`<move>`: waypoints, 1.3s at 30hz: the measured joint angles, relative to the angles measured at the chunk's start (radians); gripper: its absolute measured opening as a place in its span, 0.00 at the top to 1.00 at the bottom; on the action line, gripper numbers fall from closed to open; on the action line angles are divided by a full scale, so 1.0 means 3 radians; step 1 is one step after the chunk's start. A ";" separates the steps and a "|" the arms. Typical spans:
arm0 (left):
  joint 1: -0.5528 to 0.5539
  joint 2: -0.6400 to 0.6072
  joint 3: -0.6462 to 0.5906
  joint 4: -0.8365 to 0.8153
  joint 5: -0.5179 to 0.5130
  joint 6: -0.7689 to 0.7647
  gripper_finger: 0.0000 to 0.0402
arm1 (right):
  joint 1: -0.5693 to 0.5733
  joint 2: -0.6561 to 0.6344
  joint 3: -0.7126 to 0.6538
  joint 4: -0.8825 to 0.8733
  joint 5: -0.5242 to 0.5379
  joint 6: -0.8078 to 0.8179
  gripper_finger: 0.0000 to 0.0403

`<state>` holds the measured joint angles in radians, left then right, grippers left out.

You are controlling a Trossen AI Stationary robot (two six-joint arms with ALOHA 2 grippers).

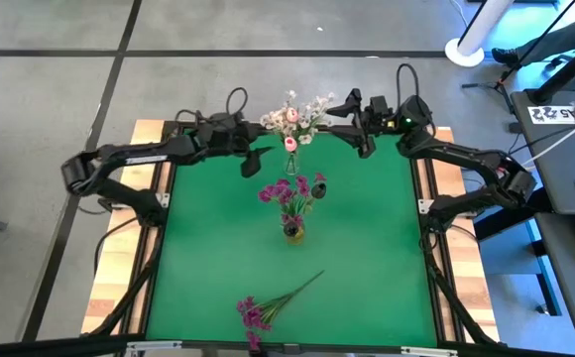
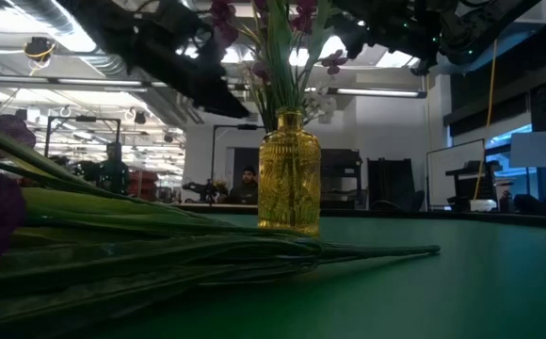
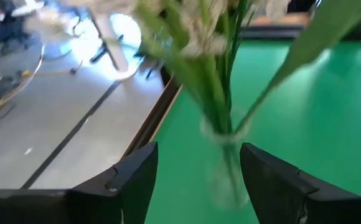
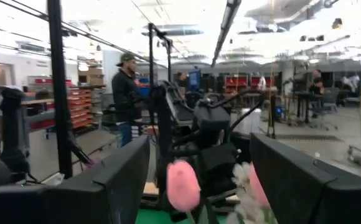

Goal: Sort flowers into vase by color
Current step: Put the violet flower into the yellow transparent vase

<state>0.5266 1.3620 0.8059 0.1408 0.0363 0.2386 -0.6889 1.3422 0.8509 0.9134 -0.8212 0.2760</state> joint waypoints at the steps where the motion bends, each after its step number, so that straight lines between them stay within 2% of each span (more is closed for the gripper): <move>1: 0.0000 -0.0110 0.0000 -0.0184 -0.0040 0.0010 0.44 | -0.0003 -0.0036 0.0000 0.0007 -0.0026 0.0014 0.32; 9: -0.0036 -0.0868 0.0000 -0.1098 -0.0088 -0.0145 0.44 | 0.0116 -0.0444 0.0002 -0.0084 -0.0279 -0.0058 0.32; 13: -0.0148 -0.1171 -0.0001 -0.1328 -0.0081 -0.0320 0.44 | 0.0468 -0.0665 0.0003 -0.0720 -0.0193 -0.0518 0.32; 18: -0.0381 -0.1507 -0.0095 -0.1379 -0.0077 -0.0567 0.44 | 0.1024 -0.0978 0.0003 -0.1674 0.0348 -0.1231 0.32; 23: -0.0624 -0.1809 -0.0288 -0.1341 -0.0078 -0.0880 0.44 | 0.1672 -0.1183 0.0003 -0.2267 0.0933 -0.1484 0.32; 28: -0.0865 -0.1982 -0.0525 -0.1159 -0.0098 -0.1166 0.44 | 0.2432 -0.1144 0.0003 -0.2538 0.1541 -0.1586 0.32; 33: -0.1072 -0.1997 -0.0687 -0.0995 -0.0262 -0.1384 0.44 | 0.3130 -0.1058 0.0003 -0.2611 0.2167 -0.1637 0.32; 39: -0.1323 -0.1986 -0.0734 -0.0871 -0.0329 -0.1654 0.44 | 0.3795 -0.0766 0.0003 -0.2599 0.2867 -0.1607 0.32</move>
<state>0.1297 0.7662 0.5858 -0.1204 -0.0625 -0.2575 0.4497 1.1125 0.8516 0.1337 0.0388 -0.2060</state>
